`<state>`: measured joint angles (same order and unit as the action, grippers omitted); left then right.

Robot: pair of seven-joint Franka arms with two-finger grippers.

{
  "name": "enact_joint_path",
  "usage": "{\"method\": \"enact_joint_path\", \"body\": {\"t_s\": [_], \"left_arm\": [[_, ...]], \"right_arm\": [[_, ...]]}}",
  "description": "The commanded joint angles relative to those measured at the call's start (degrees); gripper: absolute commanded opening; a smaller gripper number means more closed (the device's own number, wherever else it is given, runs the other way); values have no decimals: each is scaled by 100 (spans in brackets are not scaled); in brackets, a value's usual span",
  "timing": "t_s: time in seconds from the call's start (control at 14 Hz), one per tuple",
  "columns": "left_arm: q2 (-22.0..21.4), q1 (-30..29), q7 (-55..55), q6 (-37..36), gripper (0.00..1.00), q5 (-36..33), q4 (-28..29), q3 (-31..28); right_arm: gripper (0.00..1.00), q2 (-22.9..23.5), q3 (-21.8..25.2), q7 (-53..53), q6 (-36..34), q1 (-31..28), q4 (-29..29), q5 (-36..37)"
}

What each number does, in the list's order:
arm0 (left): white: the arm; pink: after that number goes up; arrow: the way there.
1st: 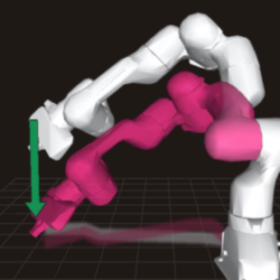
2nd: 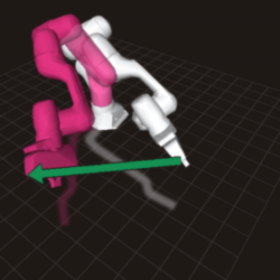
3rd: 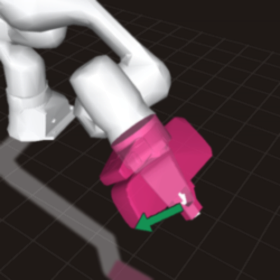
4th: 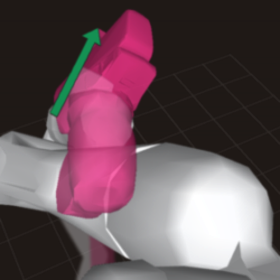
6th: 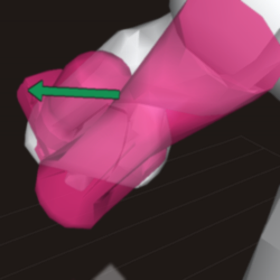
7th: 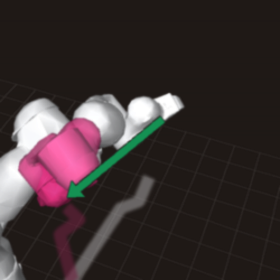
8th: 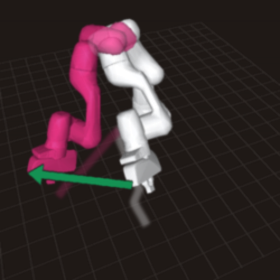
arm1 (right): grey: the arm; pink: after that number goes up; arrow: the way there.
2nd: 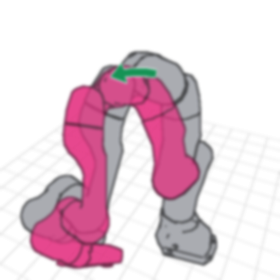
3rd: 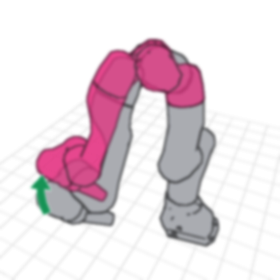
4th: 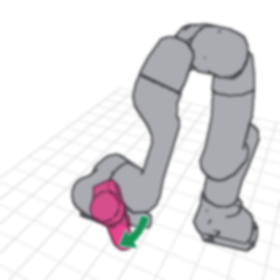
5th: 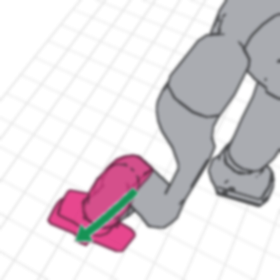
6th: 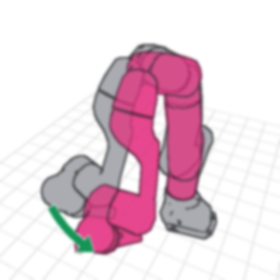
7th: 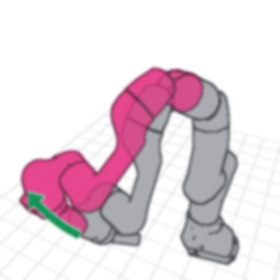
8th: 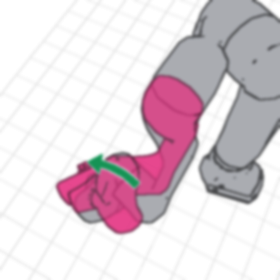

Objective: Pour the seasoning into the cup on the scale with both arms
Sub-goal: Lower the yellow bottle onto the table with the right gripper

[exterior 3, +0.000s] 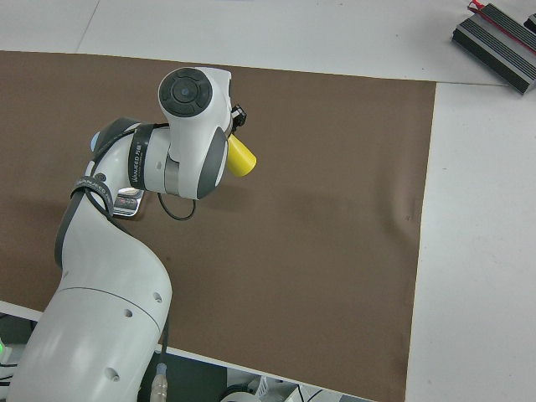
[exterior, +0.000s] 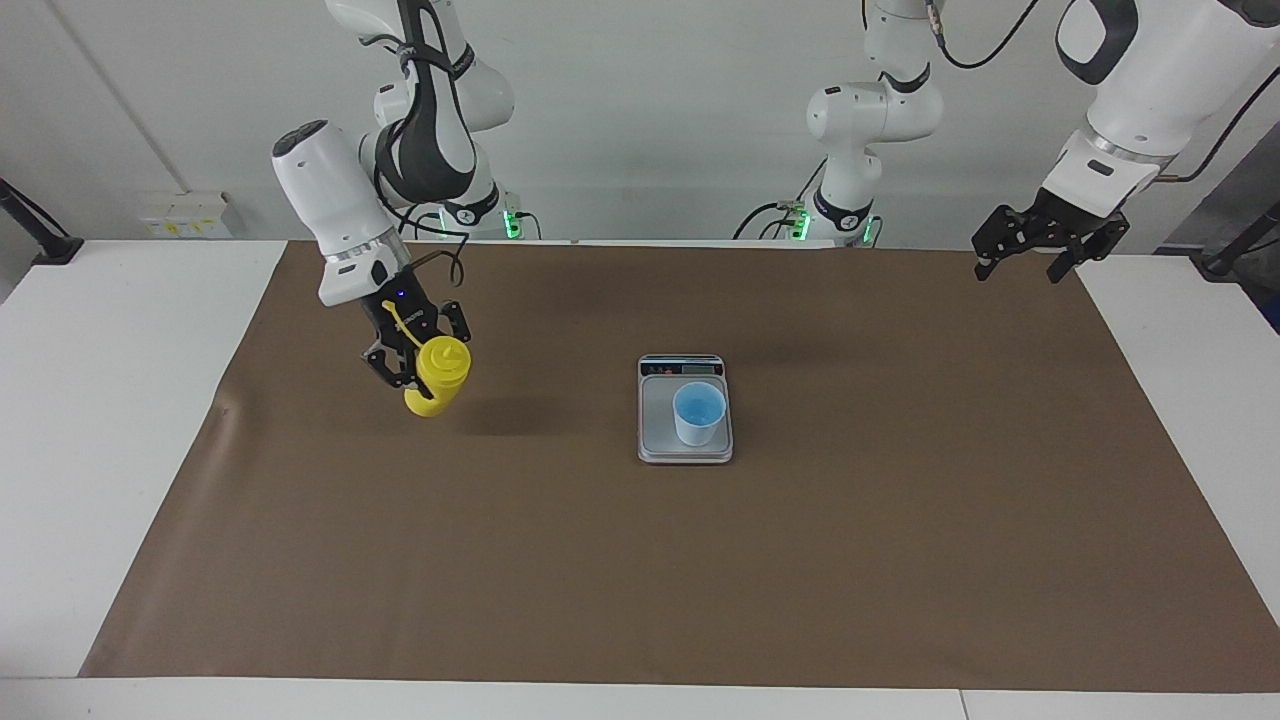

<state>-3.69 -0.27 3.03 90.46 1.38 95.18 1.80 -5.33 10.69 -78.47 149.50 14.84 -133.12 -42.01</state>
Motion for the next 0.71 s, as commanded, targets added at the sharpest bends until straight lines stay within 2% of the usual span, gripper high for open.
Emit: {"method": "enact_joint_path", "body": {"t_s": [0.0, 0.07, 0.21, 0.5, 0.64], "left_arm": [[-79, -43, 83, -64, 100, 11, 45, 14], [-88, -43, 83, -64, 100, 11, 45, 5], [-88, -43, 83, -64, 100, 11, 45, 5], [-79, -43, 83, -64, 100, 11, 45, 14], [-88, -43, 83, -64, 100, 11, 45, 5]], "right_arm": [[0, -39, -58, -2164, 36, -436, -284, -2014], [0, -39, -58, -2877, -87, -621, -424, -2744], [0, -30, -58, -3628, -551, -946, -662, -3347], [0, 49, -58, -3948, -1448, -1693, -751, -3384], [0, 49, -58, -4000, -1608, -1852, -899, -3410]]}}
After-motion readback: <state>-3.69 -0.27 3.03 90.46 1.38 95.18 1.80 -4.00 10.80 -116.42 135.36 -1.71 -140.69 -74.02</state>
